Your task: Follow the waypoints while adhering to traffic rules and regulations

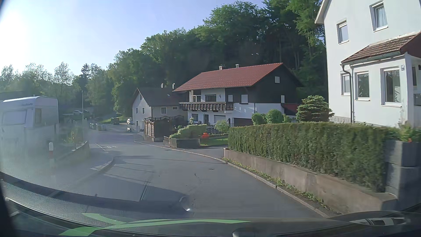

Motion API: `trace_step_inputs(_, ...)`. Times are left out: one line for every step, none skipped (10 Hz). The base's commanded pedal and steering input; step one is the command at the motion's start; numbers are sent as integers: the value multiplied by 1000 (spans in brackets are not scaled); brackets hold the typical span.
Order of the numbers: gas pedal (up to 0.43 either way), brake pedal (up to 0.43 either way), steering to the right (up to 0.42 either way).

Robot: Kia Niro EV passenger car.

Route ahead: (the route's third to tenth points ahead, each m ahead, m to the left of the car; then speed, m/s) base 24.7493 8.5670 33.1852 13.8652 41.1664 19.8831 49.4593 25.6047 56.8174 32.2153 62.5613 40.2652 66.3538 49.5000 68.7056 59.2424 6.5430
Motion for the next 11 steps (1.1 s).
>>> trace_step_inputs(0, 165, -96)
trace_step_inputs(0, 165, -99)
trace_step_inputs(0, 183, -99)
trace_step_inputs(0, 189, -101)
trace_step_inputs(0, 189, -101)
trace_step_inputs(0, 189, -102)
trace_step_inputs(0, 201, -101)
trace_step_inputs(0, 207, -102)
trace_step_inputs(0, 213, -102)
trace_step_inputs(0, 213, -102)
trace_step_inputs(0, 213, -106)
